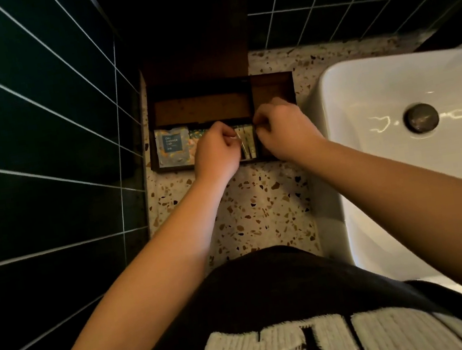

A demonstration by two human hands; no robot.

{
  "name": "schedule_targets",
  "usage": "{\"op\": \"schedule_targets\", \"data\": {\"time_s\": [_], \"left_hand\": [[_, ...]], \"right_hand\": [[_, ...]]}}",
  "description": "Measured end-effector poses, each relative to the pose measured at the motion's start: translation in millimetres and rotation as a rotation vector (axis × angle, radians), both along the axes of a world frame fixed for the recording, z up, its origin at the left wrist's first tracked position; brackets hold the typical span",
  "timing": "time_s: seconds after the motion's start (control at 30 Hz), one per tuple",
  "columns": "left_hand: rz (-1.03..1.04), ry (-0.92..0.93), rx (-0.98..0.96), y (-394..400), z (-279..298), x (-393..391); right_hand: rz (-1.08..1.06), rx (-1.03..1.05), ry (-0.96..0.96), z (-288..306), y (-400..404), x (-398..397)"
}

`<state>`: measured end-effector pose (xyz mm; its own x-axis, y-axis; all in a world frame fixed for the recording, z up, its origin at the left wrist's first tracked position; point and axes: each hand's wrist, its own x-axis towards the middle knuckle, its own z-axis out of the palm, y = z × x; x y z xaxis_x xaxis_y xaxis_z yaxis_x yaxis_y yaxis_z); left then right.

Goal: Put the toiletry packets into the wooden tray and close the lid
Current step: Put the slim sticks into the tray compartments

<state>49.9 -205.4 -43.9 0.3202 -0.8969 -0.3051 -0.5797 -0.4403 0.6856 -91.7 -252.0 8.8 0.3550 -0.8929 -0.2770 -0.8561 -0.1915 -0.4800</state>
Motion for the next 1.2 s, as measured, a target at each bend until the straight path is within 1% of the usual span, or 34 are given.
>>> {"op": "schedule_targets", "data": {"time_s": [0.23,0.33,0.47,0.73,0.87,0.9,0.97,1.03,1.13,1.2], "left_hand": [[-0.08,0.278,-0.078,36.4,56.3,-31.9],[-0.151,0.357,-0.093,50.8,76.0,-56.8],[-0.251,0.425,-0.047,67.4,91.2,-95.1],[-0.439,0.362,-0.062,81.7,103.2,-192.3],[-0.482,0.337,-0.04,76.6,105.9,-253.9],[-0.498,0.327,-0.033,75.7,105.4,-256.7],[-0.505,0.302,-0.043,66.8,107.5,-344.0],[-0.487,0.308,-0.059,60.3,105.5,-359.5],[-0.486,0.286,-0.049,53.9,106.8,-444.4],[-0.493,0.29,-0.031,52.3,111.8,-496.3]], "right_hand": [[-0.269,0.082,-0.272,55.3,55.2,-59.1],[-0.4,0.117,-0.378,67.2,80.6,-94.3],[-0.557,0.136,-0.461,74.1,113.8,-142.3],[-0.781,0.152,-0.489,78.1,150.3,-261.1],[-0.812,0.107,-0.521,76.7,149.9,-331.4],[-0.819,0.089,-0.52,73.4,148.1,-337.2],[-0.793,0.08,-0.543,75.8,139.4,-420.6],[-0.776,0.073,-0.561,65.8,132.4,-439.9],[-0.741,0.073,-0.598,68.2,123.9,-520.4],[-0.738,0.097,-0.579,65.7,117.4,-571.3]]}}
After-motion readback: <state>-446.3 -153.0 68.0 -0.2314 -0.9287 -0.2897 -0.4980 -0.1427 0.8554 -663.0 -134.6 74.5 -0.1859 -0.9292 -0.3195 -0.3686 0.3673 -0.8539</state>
